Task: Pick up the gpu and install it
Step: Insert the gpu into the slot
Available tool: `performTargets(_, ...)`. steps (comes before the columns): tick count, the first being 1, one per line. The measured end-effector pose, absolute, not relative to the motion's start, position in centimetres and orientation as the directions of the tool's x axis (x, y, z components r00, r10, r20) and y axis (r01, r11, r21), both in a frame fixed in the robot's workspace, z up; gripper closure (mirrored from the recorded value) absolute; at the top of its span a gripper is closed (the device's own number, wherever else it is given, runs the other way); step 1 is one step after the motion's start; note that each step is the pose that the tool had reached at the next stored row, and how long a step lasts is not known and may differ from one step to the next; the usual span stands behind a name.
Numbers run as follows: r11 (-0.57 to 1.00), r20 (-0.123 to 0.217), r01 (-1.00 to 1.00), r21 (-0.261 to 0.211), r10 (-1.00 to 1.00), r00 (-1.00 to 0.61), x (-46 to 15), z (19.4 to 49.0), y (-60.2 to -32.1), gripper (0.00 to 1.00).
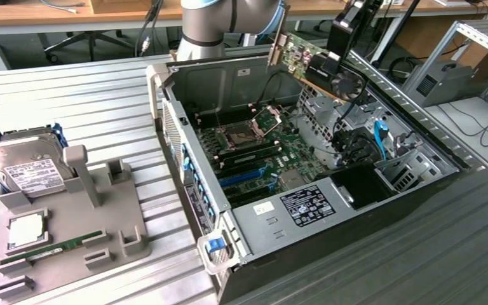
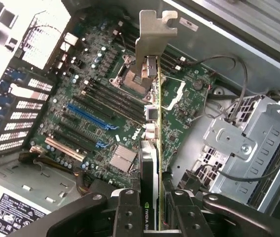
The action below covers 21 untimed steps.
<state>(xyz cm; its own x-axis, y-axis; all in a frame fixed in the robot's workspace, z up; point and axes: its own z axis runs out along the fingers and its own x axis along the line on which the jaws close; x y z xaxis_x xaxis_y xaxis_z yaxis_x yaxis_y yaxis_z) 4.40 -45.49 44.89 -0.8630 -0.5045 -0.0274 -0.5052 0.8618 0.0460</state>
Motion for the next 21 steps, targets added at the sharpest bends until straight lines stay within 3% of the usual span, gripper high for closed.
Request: performTargets(21,0.576,-0.027,-0.816,0.046,-0.816,-0.578,4.40,44.85,-45.49,0.73)
